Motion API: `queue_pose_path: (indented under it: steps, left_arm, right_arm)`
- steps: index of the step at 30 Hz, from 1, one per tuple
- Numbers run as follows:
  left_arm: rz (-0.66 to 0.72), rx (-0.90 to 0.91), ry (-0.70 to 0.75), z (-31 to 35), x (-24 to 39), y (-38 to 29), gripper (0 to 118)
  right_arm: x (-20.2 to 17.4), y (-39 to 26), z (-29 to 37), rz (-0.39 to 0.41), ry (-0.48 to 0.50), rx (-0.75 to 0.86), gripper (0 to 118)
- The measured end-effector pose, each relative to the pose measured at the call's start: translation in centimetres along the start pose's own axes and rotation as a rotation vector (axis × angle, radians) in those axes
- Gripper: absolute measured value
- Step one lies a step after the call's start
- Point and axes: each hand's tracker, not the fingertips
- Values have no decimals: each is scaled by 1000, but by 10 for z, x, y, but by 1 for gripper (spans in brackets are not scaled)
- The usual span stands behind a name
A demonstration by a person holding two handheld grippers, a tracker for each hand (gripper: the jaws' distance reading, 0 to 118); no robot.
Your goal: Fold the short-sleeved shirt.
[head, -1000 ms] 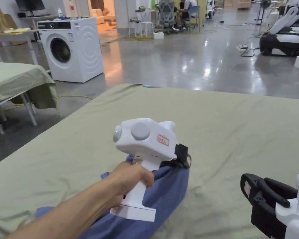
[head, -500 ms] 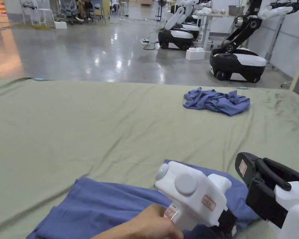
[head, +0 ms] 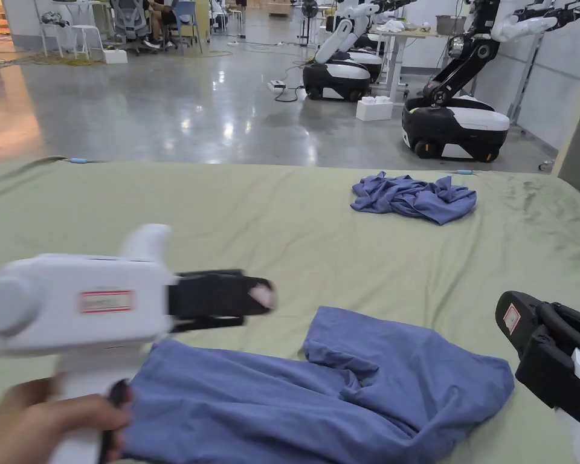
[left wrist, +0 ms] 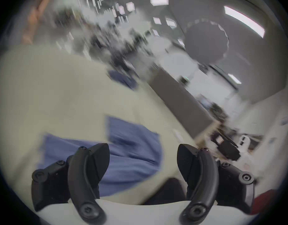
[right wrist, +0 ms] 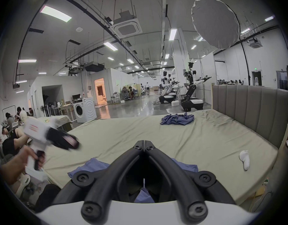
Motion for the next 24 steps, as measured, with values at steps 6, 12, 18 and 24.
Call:
queue_pose_path:
  steps: [6, 12, 18, 24]
  left_arm:
    - [-177, 175, 490, 106, -32, -37, 0]
    - [-127, 111, 493, 120, -51, -59, 0]
    - [-41, -39, 432, 84, -69, -52, 0]
    - [45, -435, 454, -8, -118, -70, 117]
  right_arm:
    - [-10, -11, -6, -10, 19, -31, 2]
    - [-27, -15, -6, -2, 37, -42, 2]
    - [-36, -16, -6, -16, 57, -58, 2]
    - [-45, -13, -6, -12, 85, -68, 2]
